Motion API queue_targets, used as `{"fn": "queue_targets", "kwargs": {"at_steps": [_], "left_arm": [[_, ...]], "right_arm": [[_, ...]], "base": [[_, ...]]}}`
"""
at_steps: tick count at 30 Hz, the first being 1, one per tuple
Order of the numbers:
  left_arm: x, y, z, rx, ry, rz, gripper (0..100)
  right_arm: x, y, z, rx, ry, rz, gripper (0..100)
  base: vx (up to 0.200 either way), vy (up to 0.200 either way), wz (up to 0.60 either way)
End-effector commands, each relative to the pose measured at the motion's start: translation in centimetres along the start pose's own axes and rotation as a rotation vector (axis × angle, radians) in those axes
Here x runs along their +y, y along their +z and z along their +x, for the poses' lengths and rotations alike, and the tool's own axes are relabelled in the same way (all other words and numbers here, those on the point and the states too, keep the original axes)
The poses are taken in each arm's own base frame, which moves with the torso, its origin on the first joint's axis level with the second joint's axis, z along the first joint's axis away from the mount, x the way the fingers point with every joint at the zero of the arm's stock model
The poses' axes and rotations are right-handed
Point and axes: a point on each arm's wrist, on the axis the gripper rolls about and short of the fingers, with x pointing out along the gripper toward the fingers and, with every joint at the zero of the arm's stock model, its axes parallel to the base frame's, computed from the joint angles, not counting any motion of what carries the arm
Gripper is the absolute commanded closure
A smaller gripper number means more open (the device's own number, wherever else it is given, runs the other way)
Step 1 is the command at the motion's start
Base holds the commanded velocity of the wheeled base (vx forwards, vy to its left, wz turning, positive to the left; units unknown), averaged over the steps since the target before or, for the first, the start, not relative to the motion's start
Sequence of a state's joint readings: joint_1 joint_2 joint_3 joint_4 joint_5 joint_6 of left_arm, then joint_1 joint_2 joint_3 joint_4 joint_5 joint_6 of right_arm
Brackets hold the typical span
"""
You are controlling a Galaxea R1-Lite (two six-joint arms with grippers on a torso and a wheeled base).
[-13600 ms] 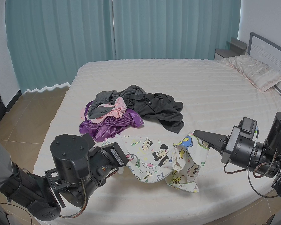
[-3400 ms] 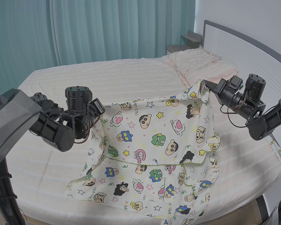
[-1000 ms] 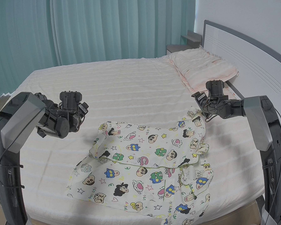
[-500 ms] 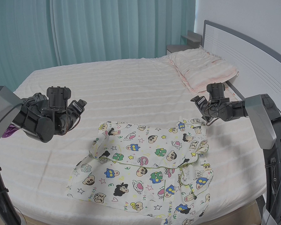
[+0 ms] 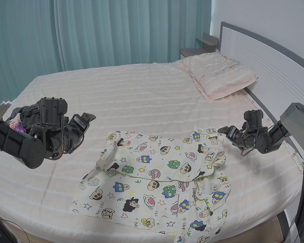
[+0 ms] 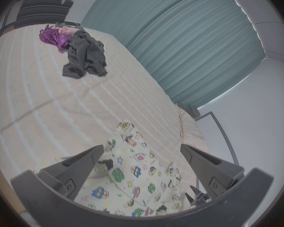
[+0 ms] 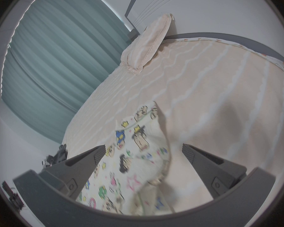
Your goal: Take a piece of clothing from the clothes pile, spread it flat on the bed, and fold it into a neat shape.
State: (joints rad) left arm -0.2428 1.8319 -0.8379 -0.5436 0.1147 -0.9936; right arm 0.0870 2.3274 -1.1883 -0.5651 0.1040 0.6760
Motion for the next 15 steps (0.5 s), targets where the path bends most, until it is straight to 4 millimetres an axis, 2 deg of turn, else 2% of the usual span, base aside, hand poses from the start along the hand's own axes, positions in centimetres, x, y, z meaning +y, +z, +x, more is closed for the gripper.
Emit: {"fn": "queue_targets", "kwargs": {"at_steps": [1, 8, 15], "left_arm": [[0.0, -3.4, -5.1, 0.112, -0.074, -0.009, 0], [0.3, -5.0, -5.7, 0.138, -0.106, 0.011, 0], [0.1, -4.7, -6.2, 0.125, -0.122, 0.012, 0]], "right_arm": [[-3.7, -0.8, -7.9, 0.011, 0.040, -0.118, 0], [-3.0, -4.9, -8.4, 0.128, 0.048, -0.127, 0], [-1.7, -5.7, -7.4, 0.109, 0.107, -0.074, 0]], "base": [[0.000, 0.000, 0.00], [0.000, 0.000, 0.00], [0.000, 0.000, 0.00]]}}
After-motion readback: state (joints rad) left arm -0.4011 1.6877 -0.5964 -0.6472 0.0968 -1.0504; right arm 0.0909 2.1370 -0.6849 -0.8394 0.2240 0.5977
